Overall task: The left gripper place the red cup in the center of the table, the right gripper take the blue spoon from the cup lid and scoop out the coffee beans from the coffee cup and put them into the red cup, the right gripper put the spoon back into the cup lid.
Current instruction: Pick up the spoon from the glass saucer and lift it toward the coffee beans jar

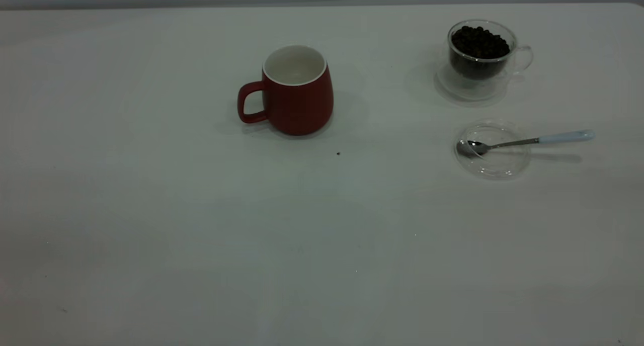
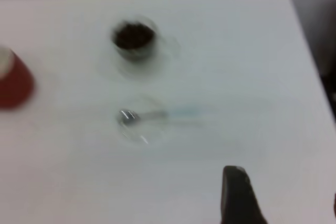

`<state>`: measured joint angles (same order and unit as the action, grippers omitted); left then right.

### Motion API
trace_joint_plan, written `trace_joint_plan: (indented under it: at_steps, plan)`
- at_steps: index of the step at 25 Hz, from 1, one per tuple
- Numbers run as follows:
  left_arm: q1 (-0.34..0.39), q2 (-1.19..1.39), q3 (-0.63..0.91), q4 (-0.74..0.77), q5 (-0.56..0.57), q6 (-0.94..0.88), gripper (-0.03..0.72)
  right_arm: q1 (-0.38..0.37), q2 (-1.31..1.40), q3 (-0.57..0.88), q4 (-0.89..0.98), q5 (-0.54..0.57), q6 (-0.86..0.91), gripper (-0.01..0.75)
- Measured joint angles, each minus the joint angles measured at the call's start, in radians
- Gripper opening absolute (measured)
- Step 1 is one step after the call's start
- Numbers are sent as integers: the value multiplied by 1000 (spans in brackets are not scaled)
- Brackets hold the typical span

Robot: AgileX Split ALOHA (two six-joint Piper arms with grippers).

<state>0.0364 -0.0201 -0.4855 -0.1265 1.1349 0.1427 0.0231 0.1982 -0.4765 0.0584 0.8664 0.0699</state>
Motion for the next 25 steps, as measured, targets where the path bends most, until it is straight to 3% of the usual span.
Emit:
trace_joint_plan:
  at_steps: [10, 17, 25]
  plan:
    - [0, 0, 0, 0, 0, 0, 587, 0, 706, 40, 238, -588, -292, 551]
    - [0, 0, 0, 0, 0, 0, 587, 0, 1119, -72, 503, -661, -489, 554]
    - [0, 0, 0, 0, 0, -1, 587, -34, 1487, -249, 670, -647, -635, 556]
